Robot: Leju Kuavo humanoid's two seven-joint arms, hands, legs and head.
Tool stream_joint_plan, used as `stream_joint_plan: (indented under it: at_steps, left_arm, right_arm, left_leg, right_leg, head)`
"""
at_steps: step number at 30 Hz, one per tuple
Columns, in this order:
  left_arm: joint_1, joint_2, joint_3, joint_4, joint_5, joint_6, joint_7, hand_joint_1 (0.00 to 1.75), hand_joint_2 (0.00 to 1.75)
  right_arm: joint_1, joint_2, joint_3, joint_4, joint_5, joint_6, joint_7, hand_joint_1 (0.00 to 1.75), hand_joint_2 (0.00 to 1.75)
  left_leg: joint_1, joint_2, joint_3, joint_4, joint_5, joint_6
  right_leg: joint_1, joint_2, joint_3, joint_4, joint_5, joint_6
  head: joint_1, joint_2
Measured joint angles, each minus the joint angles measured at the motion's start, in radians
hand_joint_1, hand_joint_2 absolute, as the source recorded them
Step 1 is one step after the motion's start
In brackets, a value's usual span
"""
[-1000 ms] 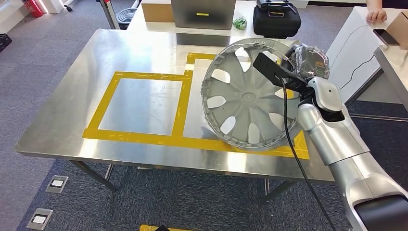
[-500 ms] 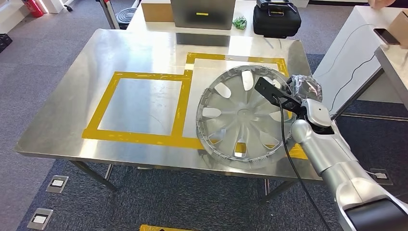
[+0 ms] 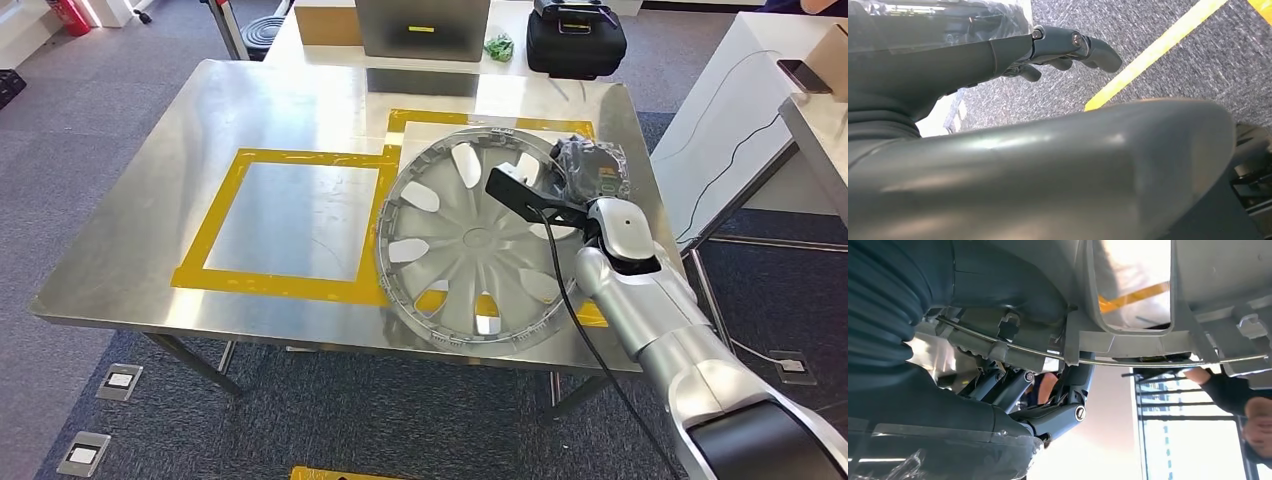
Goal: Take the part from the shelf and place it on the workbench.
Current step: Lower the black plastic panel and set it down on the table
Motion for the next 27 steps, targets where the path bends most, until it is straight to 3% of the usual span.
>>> stream_joint_plan:
  at_steps: [11, 27]
  left_arm:
    - [0.001, -0.007, 0.000, 0.000, -0.004, -0.005, -0.021, 0.00, 1.75]
    - [0.002, -0.013, -0.001, 0.000, -0.019, -0.028, -0.025, 0.00, 1.75]
  right_arm:
    - [-0.034, 0.048, 0.012, 0.000, 0.039, 0.019, 0.016, 1.75, 1.75]
    - [-0.039, 0.023, -0.007, 0.001, 0.057, 0.036, 0.083, 1.75, 1.75]
  left_leg:
    - [0.000, 0.000, 0.000, 0.000, 0.000, 0.000]
    - [0.000, 0.000, 0.001, 0.000, 0.000, 0.000]
  right_leg:
    - [0.000, 0.000, 0.000, 0.000, 0.000, 0.000]
    - [0.000, 0.000, 0.000, 0.000, 0.000, 0.000]
  head:
    - [0.000, 0.000]
    - [0.000, 0.000]
